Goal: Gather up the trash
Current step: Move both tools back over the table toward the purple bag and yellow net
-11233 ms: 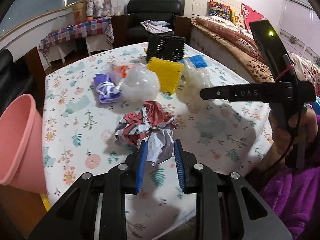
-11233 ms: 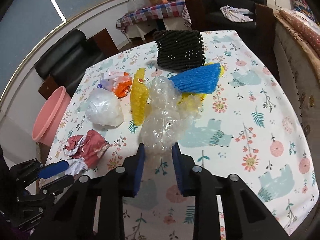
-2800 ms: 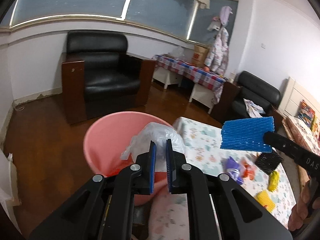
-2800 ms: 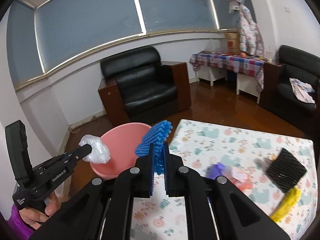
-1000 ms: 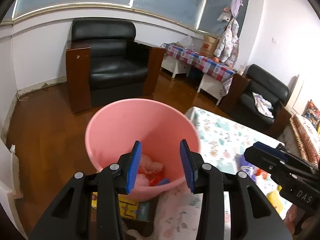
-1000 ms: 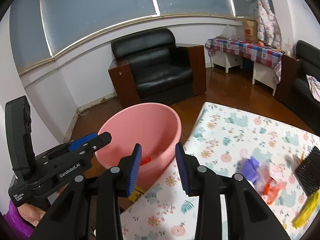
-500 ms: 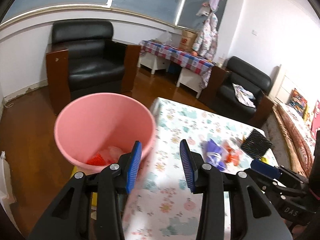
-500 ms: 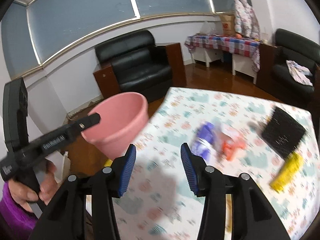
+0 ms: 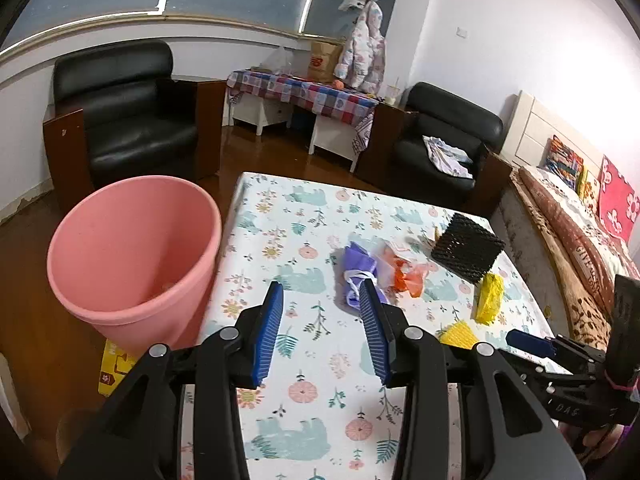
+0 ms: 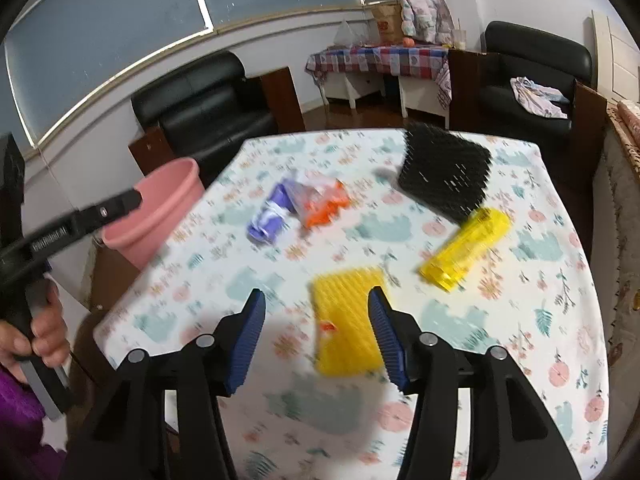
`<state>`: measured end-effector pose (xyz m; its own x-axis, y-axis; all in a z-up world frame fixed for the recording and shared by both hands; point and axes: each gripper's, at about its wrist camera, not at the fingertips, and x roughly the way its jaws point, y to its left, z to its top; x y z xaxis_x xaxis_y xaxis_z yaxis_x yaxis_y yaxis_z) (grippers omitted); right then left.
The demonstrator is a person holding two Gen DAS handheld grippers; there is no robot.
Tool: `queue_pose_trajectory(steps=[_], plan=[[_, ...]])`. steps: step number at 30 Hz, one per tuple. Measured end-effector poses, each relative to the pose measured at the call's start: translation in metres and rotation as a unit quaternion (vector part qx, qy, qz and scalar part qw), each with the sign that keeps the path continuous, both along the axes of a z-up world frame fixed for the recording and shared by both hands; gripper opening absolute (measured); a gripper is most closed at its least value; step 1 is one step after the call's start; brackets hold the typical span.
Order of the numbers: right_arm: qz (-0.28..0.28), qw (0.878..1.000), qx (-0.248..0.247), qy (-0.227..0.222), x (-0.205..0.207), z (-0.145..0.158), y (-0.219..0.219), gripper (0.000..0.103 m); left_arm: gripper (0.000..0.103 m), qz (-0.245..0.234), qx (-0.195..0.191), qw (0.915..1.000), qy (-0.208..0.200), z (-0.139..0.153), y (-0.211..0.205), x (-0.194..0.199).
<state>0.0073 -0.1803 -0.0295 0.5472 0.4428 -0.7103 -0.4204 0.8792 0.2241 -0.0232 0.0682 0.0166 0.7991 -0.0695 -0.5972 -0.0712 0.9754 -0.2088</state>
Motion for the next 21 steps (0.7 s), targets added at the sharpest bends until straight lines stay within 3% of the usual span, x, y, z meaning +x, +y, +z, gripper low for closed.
queue_pose_trajectory(steps=[13, 17, 18, 21], plan=[[0.010, 0.999, -0.029, 0.039, 0.017, -0.034, -0.006, 0.057, 0.040, -0.023, 0.013, 0.9993, 0.025, -0.013, -0.022, 0.023], [0.020, 0.999, -0.024, 0.041, 0.016, -0.039, -0.003, 0.035, 0.040, -0.028, 0.017, 0.9990, 0.031, -0.018, -0.027, 0.031], [0.025, 0.999, -0.020, 0.040, 0.015, -0.039, -0.002, 0.024, 0.040, -0.029, 0.017, 0.9989, 0.033, -0.019, -0.028, 0.033], [0.034, 0.999, -0.014, 0.030, 0.012, -0.036, 0.001, 0.017, 0.040, -0.032, 0.014, 0.9985, 0.042, -0.025, -0.030, 0.040]])
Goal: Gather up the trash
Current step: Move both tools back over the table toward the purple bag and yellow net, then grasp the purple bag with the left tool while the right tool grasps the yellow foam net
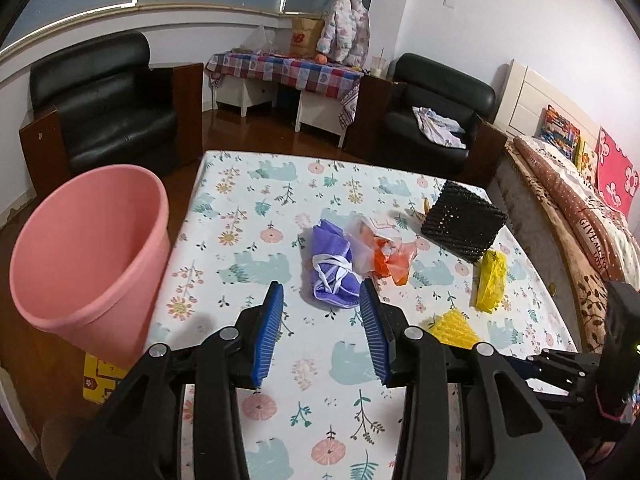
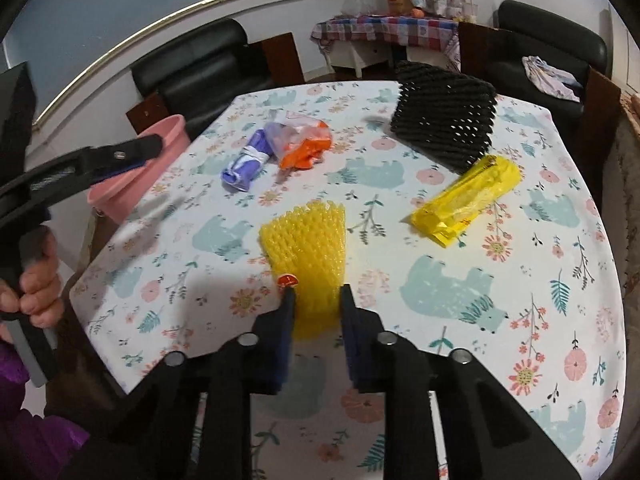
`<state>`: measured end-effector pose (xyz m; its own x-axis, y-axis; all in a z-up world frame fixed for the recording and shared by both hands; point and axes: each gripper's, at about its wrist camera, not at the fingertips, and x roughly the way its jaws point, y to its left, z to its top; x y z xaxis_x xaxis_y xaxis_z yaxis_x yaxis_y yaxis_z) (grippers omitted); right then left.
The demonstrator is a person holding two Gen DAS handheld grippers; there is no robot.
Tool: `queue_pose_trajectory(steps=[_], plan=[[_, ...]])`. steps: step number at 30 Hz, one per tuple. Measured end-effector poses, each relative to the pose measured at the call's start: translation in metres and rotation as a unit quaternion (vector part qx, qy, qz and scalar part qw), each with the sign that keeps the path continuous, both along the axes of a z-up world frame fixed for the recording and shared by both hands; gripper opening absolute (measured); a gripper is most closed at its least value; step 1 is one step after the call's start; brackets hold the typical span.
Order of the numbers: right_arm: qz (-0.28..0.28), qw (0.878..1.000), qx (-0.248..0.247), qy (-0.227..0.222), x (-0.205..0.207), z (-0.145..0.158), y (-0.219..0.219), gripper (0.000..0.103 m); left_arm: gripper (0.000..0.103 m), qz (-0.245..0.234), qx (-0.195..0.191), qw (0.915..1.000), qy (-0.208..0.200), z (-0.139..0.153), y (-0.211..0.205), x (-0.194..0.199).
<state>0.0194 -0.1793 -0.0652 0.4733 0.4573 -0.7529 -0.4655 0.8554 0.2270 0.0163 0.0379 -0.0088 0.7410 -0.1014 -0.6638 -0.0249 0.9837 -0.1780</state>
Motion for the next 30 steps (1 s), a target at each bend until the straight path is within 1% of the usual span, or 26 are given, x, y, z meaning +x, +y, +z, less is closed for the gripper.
queue_pose_trajectory(steps=[3, 5, 10, 14, 16, 18, 21, 27, 30], plan=[[-0.012, 1.000, 0.007, -0.024, 0.000, 0.007, -0.003, 0.016, 0.040, -0.005, 0.002, 1.0000, 0.007, -0.005, -0.004, 0.007], [-0.034, 0.998, 0.025, -0.039, 0.005, 0.015, -0.010, 0.016, 0.040, -0.008, 0.004, 0.9999, 0.011, -0.009, -0.007, 0.013], [-0.077, 0.994, 0.065, -0.051, 0.025, 0.025, -0.013, 0.016, 0.040, -0.003, 0.005, 0.9997, 0.022, -0.019, -0.013, 0.031], [-0.090, 0.989, 0.084, -0.076, 0.028, 0.029, -0.010, 0.016, 0.040, 0.003, 0.008, 0.9993, 0.036, -0.031, -0.015, 0.047], [-0.090, 0.989, 0.092, -0.079, 0.027, 0.028, -0.011, 0.016, 0.040, 0.004, -0.001, 0.9985, 0.055, -0.038, -0.013, 0.054], [-0.093, 0.988, 0.090, -0.082, 0.027, 0.027, -0.011, 0.016, 0.040, 0.010, -0.022, 0.9970, 0.074, -0.044, -0.009, 0.061], [-0.101, 0.988, 0.084, -0.078, 0.030, 0.025, -0.010, 0.016, 0.040, 0.016, -0.038, 0.9954, 0.086, -0.051, -0.007, 0.067], [-0.108, 0.988, 0.085, -0.076, 0.032, 0.022, -0.011, 0.016, 0.039, 0.018, -0.031, 0.9951, 0.092, -0.053, -0.015, 0.072], [-0.108, 0.987, 0.088, -0.078, 0.031, 0.022, -0.012, 0.016, 0.027, 0.021, -0.023, 0.9960, 0.084, -0.050, -0.017, 0.071]])
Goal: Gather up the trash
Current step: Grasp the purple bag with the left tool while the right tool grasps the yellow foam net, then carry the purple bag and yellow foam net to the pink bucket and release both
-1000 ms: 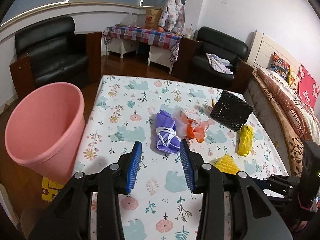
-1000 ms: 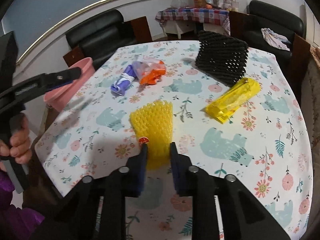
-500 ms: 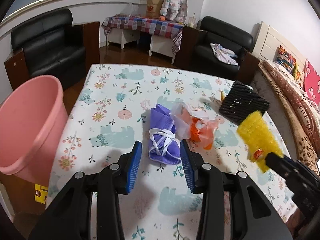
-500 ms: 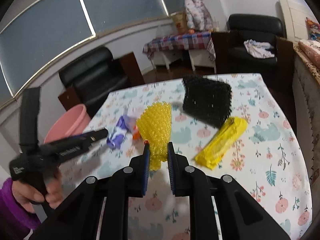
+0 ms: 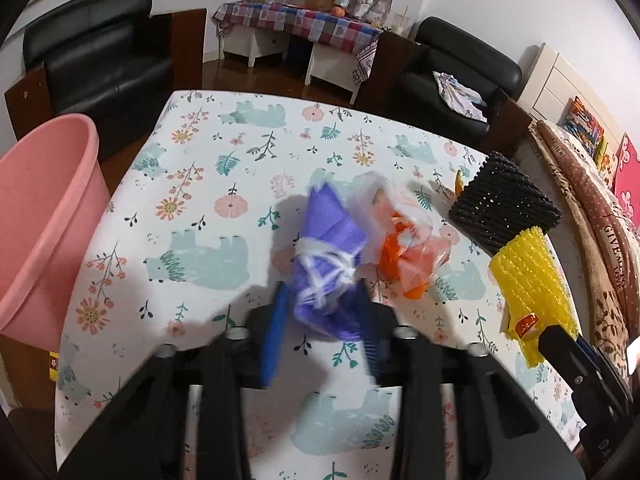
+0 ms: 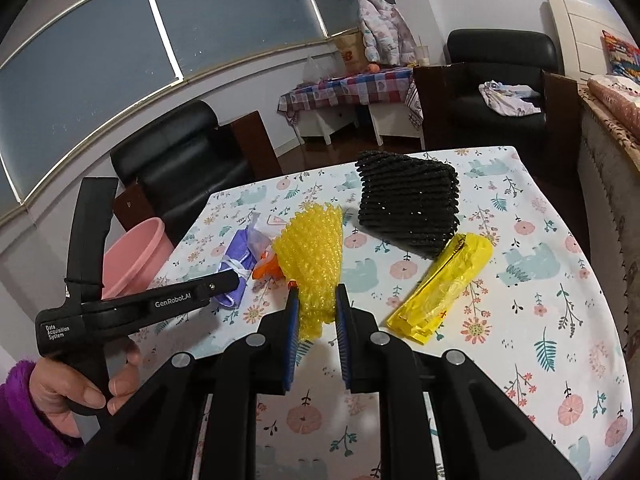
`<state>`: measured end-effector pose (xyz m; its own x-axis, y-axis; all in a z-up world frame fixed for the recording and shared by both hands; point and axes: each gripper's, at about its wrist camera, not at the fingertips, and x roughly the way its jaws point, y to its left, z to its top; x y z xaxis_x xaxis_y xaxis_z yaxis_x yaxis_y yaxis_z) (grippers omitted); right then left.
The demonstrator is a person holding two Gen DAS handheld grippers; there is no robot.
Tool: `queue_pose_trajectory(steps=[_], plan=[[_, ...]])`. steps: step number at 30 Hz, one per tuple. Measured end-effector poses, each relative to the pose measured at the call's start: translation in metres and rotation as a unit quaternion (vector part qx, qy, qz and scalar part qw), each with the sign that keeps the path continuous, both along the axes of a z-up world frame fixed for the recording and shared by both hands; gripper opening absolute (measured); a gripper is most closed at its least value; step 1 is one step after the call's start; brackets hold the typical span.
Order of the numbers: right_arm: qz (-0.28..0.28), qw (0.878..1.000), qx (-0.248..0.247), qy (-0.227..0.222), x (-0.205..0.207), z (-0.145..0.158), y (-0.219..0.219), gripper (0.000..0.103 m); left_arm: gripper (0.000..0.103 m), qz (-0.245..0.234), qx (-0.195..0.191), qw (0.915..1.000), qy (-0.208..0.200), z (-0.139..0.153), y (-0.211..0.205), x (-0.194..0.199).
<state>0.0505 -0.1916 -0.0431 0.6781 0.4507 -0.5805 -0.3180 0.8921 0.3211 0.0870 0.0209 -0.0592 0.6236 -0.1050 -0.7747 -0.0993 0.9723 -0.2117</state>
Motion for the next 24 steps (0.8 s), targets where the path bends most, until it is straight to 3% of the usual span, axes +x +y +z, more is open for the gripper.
queue_pose_trajectory(steps=[3, 9, 24], plan=[[0.000, 1.000, 0.000, -0.001, -0.001, 0.000, 0.000, 0.016, 0.020, 0.004, 0.006, 0.9999, -0.009, 0.004, -0.001, -0.003], [-0.002, 1.000, 0.005, -0.001, -0.002, 0.000, -0.002, 0.017, 0.019, -0.005, 0.032, 0.9988, -0.038, 0.018, -0.004, -0.021], [-0.009, 1.000, -0.021, -0.001, -0.005, 0.000, 0.005, 0.017, 0.019, 0.027, 0.020, 0.9965, -0.077, 0.046, 0.026, -0.069]])
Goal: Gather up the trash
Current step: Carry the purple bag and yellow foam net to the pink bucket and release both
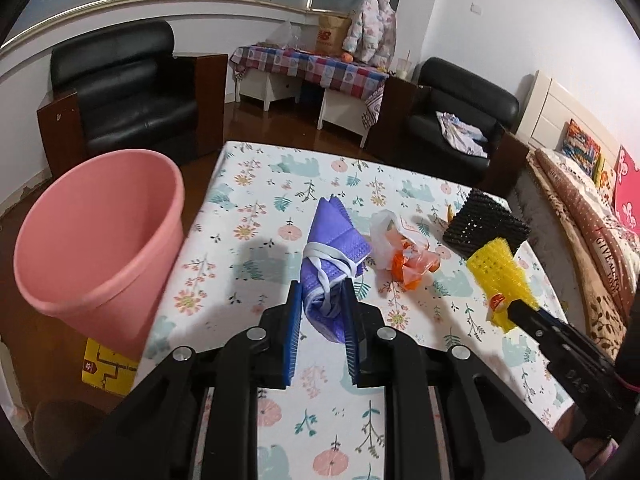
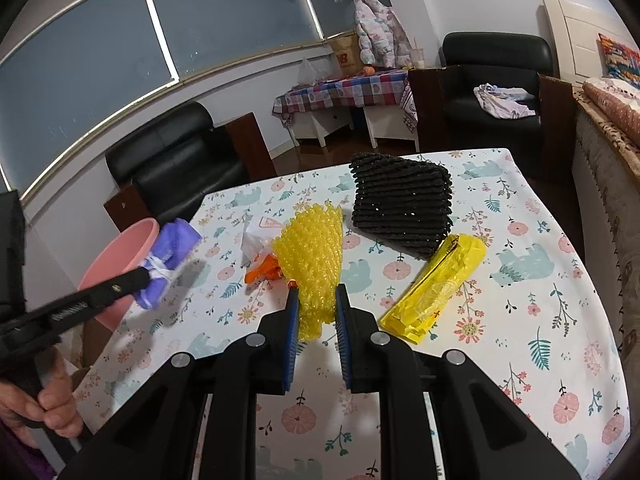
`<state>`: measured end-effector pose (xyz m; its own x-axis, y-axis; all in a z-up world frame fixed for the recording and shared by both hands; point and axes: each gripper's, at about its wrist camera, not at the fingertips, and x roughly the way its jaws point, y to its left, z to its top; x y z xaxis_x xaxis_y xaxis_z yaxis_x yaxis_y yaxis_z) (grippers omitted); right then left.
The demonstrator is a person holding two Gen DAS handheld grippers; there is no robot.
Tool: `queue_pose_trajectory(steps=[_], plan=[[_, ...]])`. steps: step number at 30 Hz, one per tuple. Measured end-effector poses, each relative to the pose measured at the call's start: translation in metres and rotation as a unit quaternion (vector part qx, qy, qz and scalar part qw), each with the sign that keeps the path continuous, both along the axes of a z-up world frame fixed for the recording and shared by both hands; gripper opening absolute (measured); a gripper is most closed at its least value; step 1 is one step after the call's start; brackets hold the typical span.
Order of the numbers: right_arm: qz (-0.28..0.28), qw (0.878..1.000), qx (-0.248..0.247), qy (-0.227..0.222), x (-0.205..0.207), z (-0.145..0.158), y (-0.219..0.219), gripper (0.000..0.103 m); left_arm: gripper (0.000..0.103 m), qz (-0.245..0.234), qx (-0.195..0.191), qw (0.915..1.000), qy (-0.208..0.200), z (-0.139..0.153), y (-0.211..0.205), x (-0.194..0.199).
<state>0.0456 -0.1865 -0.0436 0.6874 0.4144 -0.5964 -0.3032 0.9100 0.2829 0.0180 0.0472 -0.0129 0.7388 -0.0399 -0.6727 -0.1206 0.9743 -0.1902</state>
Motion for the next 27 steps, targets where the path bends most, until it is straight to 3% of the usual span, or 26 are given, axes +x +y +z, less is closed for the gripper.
queue_pose_trajectory(steps=[4, 8, 12, 20, 27], plan=[[-0.002, 1.000, -0.009, 0.003, 0.002, 0.000, 0.003, 0.017, 0.019, 0.004, -0.003, 0.9999, -0.013, 0.008, 0.007, -0.013], [-0.006, 1.000, 0.014, 0.015, 0.001, 0.007, 0.002, 0.017, 0.019, 0.017, 0.003, 0.9993, -0.031, 0.018, 0.016, -0.026], [0.011, 1.000, 0.008, -0.006, -0.003, 0.026, 0.019, 0.017, 0.019, 0.031, -0.001, 0.9985, -0.045, 0.023, 0.028, -0.035], [0.085, 0.995, -0.009, -0.050, -0.004, 0.068, 0.089, 0.017, 0.019, 0.080, 0.004, 0.9936, -0.080, 0.039, 0.062, -0.056], [0.136, 0.989, -0.016, -0.059, -0.002, 0.086, 0.150, 0.017, 0.019, 0.113, 0.012, 0.9888, -0.096, 0.050, 0.093, -0.073]])
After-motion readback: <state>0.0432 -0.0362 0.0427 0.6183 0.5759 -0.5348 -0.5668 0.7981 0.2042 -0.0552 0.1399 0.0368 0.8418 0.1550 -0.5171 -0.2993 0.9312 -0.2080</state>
